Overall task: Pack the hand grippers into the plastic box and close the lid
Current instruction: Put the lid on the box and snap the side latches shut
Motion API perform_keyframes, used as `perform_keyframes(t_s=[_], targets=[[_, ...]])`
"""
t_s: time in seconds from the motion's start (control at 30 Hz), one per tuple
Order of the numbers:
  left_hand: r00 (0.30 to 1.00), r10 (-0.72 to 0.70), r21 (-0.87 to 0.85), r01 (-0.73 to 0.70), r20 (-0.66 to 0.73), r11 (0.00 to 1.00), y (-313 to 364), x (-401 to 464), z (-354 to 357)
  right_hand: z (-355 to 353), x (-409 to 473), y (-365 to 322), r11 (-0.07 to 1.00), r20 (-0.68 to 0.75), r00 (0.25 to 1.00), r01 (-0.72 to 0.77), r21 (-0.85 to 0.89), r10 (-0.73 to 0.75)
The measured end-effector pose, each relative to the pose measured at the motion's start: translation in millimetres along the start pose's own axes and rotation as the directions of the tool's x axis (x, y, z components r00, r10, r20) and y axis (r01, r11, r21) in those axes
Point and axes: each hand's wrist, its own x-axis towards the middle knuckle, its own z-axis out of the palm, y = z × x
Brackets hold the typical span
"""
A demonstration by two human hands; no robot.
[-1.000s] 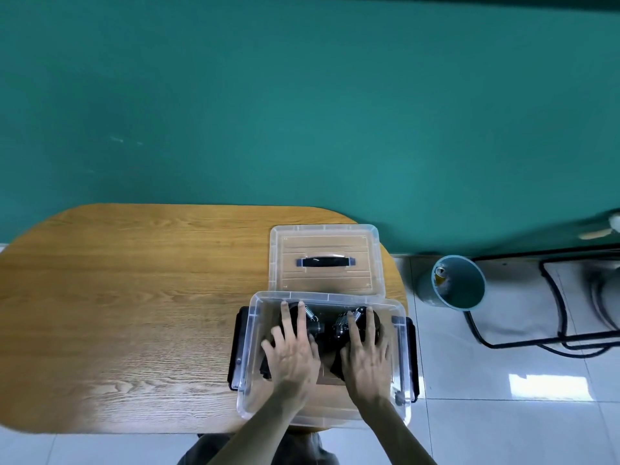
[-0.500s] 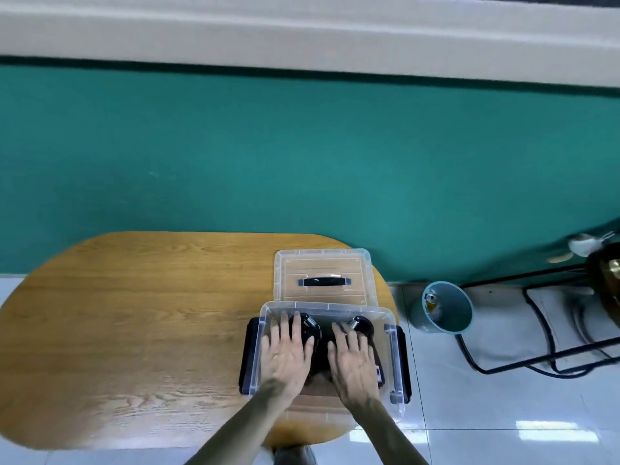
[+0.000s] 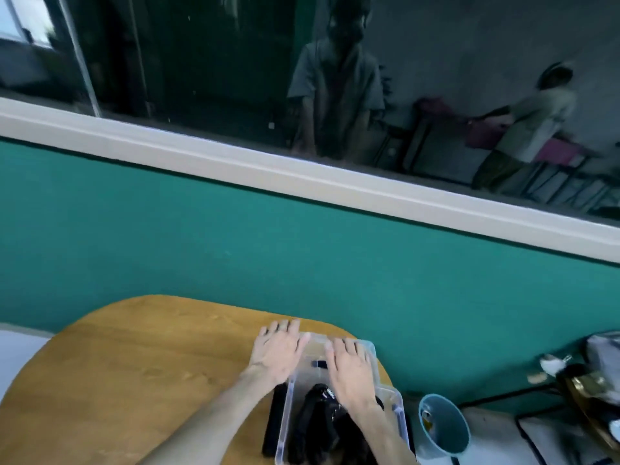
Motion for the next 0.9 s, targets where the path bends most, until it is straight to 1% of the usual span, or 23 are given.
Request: perform_keyframes(t_s=[0.03,0.07,0.17,0.33,0.47,0.57,0.63,0.73,0.77,0.83,0.9], targets=[[0.999,0.008,0.019,-0.008,-0.038,1.000,-6.5,2.2,-16.8,-16.4,4.5,-12.0,1.000,-0.080,0.997,-0.005,-0.001,0.004],[0.997,0.020,0.049,-0.016,-0.075,0.999,-12.9,4.3,-34.6,-34.1,8.1,-24.6,1.000,-0.130,0.992,-0.006,-0.003,0.006],[0.984,0.065,0.160,-0.039,-0.163,0.986,-30.6,10.7,-83.9,-79.9,21.5,-52.7,1.000,-0.220,0.975,0.022,-0.001,-0.022],[0.957,0.135,0.260,-0.066,-0.257,0.963,-57.7,15.0,-152.8,-144.7,46.8,-78.7,0.989,-0.221,0.967,0.107,-0.100,-0.126],[0.930,0.179,0.268,-0.092,-0.320,0.959,-72.1,15.7,-202.4,-201.0,63.9,-91.6,0.992,-0.207,0.970,0.120,-0.032,-0.124],[0.909,0.196,0.282,-0.091,-0.369,0.955,-79.1,17.5,-243.6,-246.5,74.1,-103.0,0.992,-0.234,0.964,0.130,0.004,-0.125],[0.903,0.177,0.218,-0.096,-0.392,0.971,-80.5,20.8,-270.5,-272.7,81.6,-109.3,0.991,-0.263,0.957,0.134,0.017,-0.124],[0.902,0.109,-0.008,-0.124,-0.418,0.992,-82.6,25.9,-309.3,-306.6,90.4,-119.4,0.984,-0.317,0.940,0.157,0.079,-0.125],[0.902,0.088,-0.053,-0.121,-0.422,0.991,-82.9,28.1,-321.6,-316.1,93.5,-122.9,0.980,-0.328,0.937,0.165,0.110,-0.121],[0.901,0.031,-0.106,-0.086,-0.433,0.991,-82.7,31.5,-340.3,-330.3,98.6,-128.3,0.974,-0.339,0.934,0.173,0.145,-0.115],[0.892,-0.021,-0.149,-0.052,-0.452,0.988,-82.4,34.7,-354.6,-342.5,102.6,-133.4,0.977,-0.361,0.926,0.170,0.132,-0.113]])
